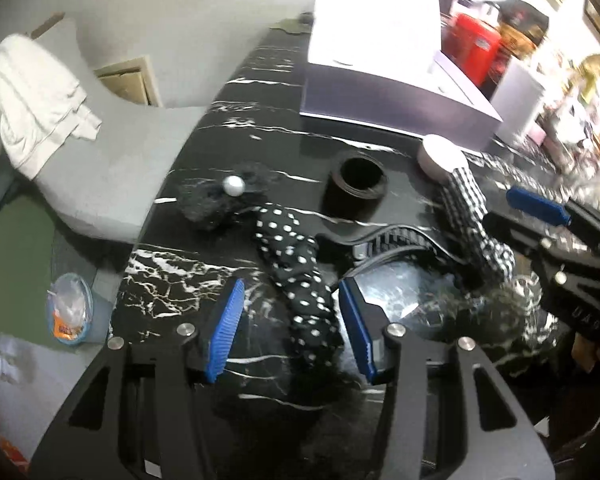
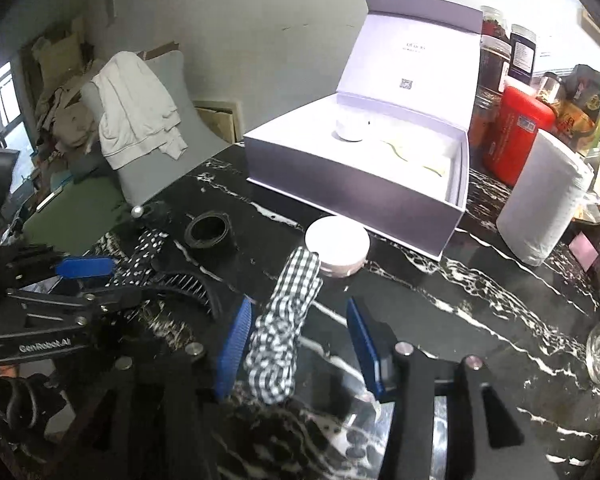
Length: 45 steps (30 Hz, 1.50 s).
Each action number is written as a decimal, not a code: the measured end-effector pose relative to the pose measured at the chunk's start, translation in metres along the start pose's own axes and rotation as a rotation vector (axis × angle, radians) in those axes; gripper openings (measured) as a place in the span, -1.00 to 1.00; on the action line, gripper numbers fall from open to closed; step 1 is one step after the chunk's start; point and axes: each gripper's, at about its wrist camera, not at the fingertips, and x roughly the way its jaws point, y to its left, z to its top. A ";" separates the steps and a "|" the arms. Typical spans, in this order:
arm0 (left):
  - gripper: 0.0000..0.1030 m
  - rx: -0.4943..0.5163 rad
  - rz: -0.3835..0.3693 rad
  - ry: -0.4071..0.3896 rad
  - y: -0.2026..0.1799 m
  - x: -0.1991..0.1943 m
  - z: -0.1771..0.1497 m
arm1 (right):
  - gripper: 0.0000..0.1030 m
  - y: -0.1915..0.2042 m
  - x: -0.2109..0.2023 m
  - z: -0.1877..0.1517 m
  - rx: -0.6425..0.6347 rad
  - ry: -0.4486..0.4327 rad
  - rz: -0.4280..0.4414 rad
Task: Organize objects
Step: 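Lift the gingham scrunchie with the right gripper while the left grasps the polka-dot scrunchie, then carry the gingham and polka-dot scrunchies in both grippers toward the white box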
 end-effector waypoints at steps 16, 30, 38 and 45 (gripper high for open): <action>-0.08 0.049 0.042 -0.004 -0.006 0.016 0.003 | -0.02 -0.011 0.034 -0.015 0.040 0.087 -0.014; -0.58 0.048 0.012 -0.019 -0.006 0.011 -0.001 | -0.55 -0.007 0.027 -0.022 0.017 0.063 -0.008; -0.69 0.068 0.039 -0.018 -0.011 0.007 -0.008 | -0.57 -0.004 0.019 -0.027 0.012 0.057 -0.009; -0.70 0.083 0.030 -0.037 -0.014 -0.004 -0.013 | -0.57 0.001 0.001 -0.030 0.001 0.030 -0.009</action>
